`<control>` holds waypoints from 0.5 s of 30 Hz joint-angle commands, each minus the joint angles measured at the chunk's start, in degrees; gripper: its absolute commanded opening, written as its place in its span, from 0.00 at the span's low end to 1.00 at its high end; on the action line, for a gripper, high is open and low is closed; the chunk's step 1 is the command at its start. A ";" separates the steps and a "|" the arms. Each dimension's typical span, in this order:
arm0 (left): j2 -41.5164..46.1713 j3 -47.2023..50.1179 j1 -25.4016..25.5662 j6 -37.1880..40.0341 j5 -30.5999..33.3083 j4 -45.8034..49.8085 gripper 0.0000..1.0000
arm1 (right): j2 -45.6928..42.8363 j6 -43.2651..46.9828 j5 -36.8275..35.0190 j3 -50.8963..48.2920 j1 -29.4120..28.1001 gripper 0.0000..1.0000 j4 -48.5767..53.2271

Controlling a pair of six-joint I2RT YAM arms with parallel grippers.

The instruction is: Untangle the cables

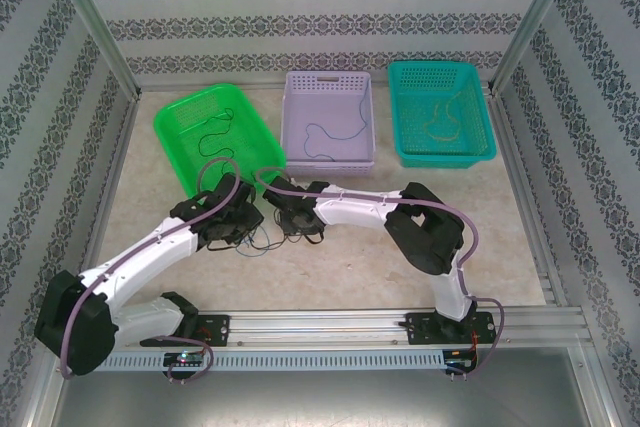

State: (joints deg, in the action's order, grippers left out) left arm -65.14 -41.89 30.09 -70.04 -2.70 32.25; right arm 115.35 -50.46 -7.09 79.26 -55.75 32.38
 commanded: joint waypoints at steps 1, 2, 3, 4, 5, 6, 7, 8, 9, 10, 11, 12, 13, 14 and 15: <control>2.10 1.26 0.77 0.70 1.55 3.19 0.28 | -0.24 -0.22 -4.51 1.28 -0.24 0.40 4.01; 2.58 1.49 0.79 0.69 1.64 3.33 0.27 | -0.31 -0.22 -4.59 1.41 -0.29 0.40 4.01; 2.98 1.72 0.80 0.78 1.64 3.39 0.27 | -0.38 -0.30 -4.73 1.49 -0.41 0.41 4.01; 3.35 1.89 0.76 0.75 1.57 3.44 0.27 | -0.54 -0.28 -4.85 1.51 -0.50 0.41 4.02; 3.61 2.17 0.76 0.77 1.49 3.47 0.27 | -0.80 -0.37 -5.05 1.51 -0.58 0.41 4.21; 3.79 2.42 0.76 0.82 1.26 3.50 0.27 | -1.16 -0.52 -5.50 1.59 -0.59 0.42 4.69; 3.88 2.69 0.81 0.82 1.09 3.48 0.27 | -1.62 -0.59 -6.09 1.35 -0.59 0.42 4.90; 3.88 3.01 0.77 0.80 0.80 3.40 0.27 | -2.16 -0.67 -6.83 0.99 -0.59 0.43 5.27; 3.80 3.44 0.85 0.79 0.47 3.27 0.27 | -2.69 -0.59 -7.65 0.62 -0.59 0.44 5.53; 3.73 3.75 0.78 0.87 0.17 3.01 0.27 | -3.12 -0.35 -8.29 0.26 -0.59 0.45 5.56; 3.71 4.08 0.80 0.87 -0.01 2.74 0.27 | -3.53 -0.04 -8.77 -0.17 -0.59 0.46 5.59; 3.63 4.28 0.83 0.97 -0.17 2.66 0.27 | -3.80 0.08 -8.90 -0.48 -0.50 0.47 5.52; 3.62 4.34 0.78 1.12 -0.21 2.62 0.28 | -3.82 0.32 -8.54 -0.75 -0.45 0.48 5.06; 3.49 4.44 0.80 1.19 -0.21 2.57 0.28 | -3.45 0.74 -7.64 -0.86 -0.35 0.49 4.28; 3.46 4.32 0.81 1.37 -0.20 2.51 0.28 | -2.62 0.98 -6.50 -0.60 -0.25 0.49 3.99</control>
State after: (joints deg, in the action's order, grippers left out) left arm -61.89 -37.85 30.13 -70.04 -2.92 33.52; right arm 113.75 -50.57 -12.84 79.22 -55.75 35.94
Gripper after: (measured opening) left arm 0.276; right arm 0.486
